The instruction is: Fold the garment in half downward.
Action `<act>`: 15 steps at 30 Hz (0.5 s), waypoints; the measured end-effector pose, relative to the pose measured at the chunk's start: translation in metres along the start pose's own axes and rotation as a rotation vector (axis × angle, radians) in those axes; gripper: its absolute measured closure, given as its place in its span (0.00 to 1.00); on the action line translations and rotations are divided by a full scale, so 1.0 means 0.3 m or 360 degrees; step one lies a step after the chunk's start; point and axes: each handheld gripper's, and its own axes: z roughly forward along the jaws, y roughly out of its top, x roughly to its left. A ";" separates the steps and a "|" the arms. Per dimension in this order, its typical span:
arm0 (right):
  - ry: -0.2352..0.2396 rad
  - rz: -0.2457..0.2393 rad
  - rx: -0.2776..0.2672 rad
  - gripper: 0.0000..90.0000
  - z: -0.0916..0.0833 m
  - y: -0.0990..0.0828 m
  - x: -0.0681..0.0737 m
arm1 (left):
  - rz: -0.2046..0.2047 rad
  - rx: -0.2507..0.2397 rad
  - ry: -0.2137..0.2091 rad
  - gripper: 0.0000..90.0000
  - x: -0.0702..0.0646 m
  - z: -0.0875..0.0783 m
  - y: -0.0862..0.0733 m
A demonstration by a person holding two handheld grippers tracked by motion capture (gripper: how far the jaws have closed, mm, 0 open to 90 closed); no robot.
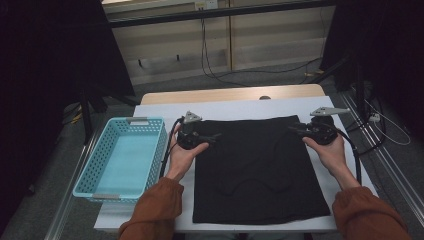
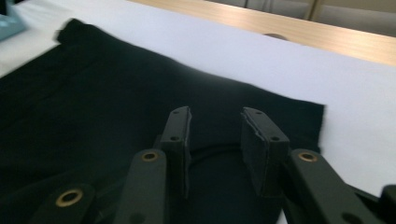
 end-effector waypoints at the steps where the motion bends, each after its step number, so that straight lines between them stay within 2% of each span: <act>1: 0.0002 -0.0026 0.0007 0.69 -0.010 -0.005 0.016 | 0.0000 -0.0011 -0.0006 0.12 -0.007 -0.010 -0.008; 11: 0.0128 -0.0135 0.0050 0.72 -0.097 -0.074 0.156 | 0.0072 -0.0016 -0.0083 0.16 -0.087 -0.096 -0.080; 13: 0.0142 -0.0157 0.0074 0.73 -0.107 -0.084 0.183 | 0.0106 -0.0004 -0.0078 0.16 -0.107 -0.112 -0.102; 15: 0.0135 -0.0171 0.0091 0.74 -0.110 -0.098 0.202 | 0.0096 0.0015 -0.0085 0.15 -0.115 -0.125 -0.122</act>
